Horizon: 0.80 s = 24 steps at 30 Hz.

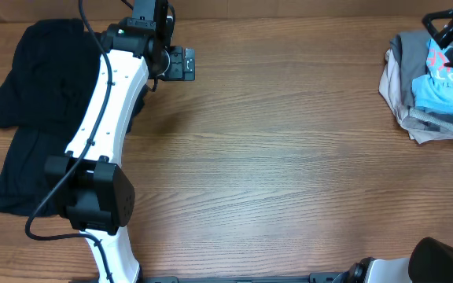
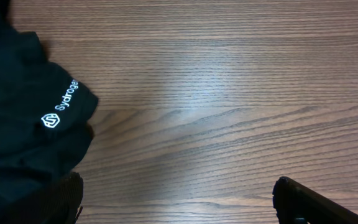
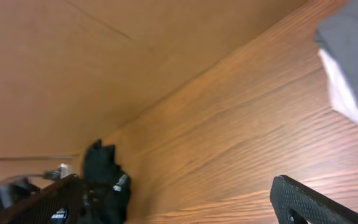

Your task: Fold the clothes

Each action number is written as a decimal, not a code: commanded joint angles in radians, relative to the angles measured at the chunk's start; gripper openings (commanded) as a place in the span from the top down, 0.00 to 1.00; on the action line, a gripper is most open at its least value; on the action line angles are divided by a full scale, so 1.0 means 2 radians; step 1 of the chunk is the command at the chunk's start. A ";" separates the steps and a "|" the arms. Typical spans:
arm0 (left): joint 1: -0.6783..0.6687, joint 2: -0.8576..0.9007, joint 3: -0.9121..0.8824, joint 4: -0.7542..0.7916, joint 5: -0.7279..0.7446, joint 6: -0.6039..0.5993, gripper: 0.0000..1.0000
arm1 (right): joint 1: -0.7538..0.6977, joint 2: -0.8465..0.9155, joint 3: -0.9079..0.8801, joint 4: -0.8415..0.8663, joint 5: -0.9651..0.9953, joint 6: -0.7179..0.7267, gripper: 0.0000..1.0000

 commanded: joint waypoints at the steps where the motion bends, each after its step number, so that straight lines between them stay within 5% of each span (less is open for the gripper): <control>1: 0.000 0.003 -0.002 0.002 -0.005 0.008 0.00 | 0.023 -0.020 0.001 0.000 0.042 -0.074 0.00; 12: 0.000 0.003 -0.002 0.002 -0.005 0.008 0.00 | 0.170 -0.155 -0.062 0.019 0.225 -0.082 0.00; 24: 0.000 0.003 -0.002 0.002 -0.005 0.008 0.00 | 0.198 -0.388 -0.451 0.282 0.220 -0.082 0.00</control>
